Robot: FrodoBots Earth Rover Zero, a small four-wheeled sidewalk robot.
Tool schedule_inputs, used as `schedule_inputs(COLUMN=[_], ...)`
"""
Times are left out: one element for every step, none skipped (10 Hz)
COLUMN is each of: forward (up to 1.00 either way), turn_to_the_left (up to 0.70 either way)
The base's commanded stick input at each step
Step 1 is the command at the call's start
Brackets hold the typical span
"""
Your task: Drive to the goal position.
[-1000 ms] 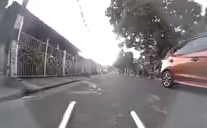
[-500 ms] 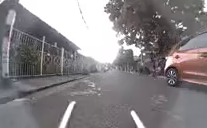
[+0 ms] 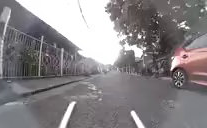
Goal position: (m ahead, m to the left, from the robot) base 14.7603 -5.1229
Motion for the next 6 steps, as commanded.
schedule_inputs(forward=[0.7,0.7,0.7,0.7,0.7,0.7], turn_to_the_left=[0.0,0.0,0.0,-0.03,-0.26,-0.34])
